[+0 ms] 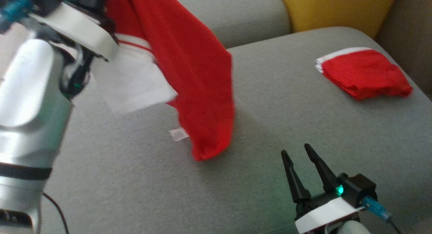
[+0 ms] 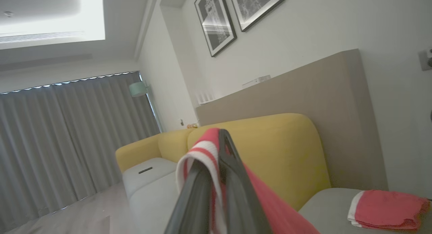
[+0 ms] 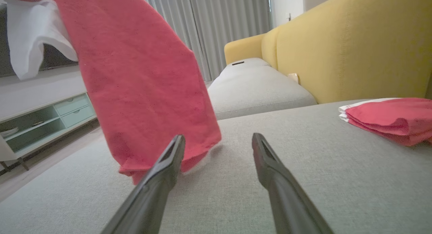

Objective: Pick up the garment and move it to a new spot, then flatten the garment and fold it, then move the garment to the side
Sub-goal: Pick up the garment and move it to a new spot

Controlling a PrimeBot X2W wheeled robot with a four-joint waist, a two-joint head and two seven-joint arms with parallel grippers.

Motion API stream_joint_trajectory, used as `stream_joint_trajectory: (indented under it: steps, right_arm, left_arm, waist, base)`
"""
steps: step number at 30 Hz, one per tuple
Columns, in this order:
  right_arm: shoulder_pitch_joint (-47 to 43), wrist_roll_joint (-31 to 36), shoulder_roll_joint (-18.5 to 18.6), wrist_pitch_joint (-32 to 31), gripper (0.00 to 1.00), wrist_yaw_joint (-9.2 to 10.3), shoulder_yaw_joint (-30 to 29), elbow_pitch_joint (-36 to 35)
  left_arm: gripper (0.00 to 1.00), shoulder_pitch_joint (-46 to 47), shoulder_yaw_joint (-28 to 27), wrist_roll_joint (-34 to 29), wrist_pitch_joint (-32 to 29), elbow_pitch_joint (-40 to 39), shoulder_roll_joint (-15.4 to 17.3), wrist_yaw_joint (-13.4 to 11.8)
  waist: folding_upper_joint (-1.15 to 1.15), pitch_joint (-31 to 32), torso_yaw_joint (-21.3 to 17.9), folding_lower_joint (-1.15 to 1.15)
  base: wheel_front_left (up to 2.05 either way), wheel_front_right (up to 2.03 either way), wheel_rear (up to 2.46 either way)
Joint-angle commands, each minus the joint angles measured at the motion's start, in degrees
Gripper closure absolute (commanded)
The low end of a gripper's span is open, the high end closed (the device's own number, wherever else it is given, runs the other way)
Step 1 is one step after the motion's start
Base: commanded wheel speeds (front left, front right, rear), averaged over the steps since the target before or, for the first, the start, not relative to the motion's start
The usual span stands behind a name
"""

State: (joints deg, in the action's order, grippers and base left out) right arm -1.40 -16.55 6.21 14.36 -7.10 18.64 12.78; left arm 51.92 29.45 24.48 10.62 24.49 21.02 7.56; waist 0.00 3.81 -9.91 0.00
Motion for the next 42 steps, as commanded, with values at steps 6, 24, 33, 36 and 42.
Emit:
stream_joint_trajectory:
  steps: [6,24,33,36,42]
  right_arm:
    - [4.7,0.2,0.0,0.6,0.0,-0.39,3.0,-2.4]
    - [6.7,-0.6,-1.4,0.6,0.0,-0.39,5.5,-1.3]
    - [1.2,0.2,-0.2,0.6,0.0,-0.39,-0.1,-1.5]
    - [-0.4,0.6,-0.3,0.6,0.0,-0.39,-1.9,-1.4]
    - [-2.5,1.4,-0.8,0.6,0.0,-0.39,-4.2,-1.6]
  left_arm:
    - [1.0,-4.0,1.2,1.1,0.4,-0.2,-1.2,-0.2]
    - [0.0,-22.7,2.1,-3.3,4.4,8.8,-13.1,-4.1]
    - [0.0,-39.5,-6.0,-11.7,4.4,-8.2,-16.7,-9.2]
    - [0.0,-46.3,-9.6,-13.1,4.4,-12.6,-16.7,-10.1]
    - [0.0,-56.1,-17.1,-15.1,4.4,-19.7,-16.6,-12.0]
  waist:
    - [0.0,-3.4,-5.0,0.0]
    - [0.0,-5.2,-7.8,0.0]
    - [0.0,0.4,1.6,0.0]
    - [0.0,1.7,3.8,0.0]
    - [0.0,2.9,6.5,0.0]
  base:
    - [0.0,0.0,0.0]
    - [0.0,0.0,0.0]
    - [0.0,0.0,0.0]
    - [0.0,0.0,0.0]
    - [0.0,0.0,0.0]
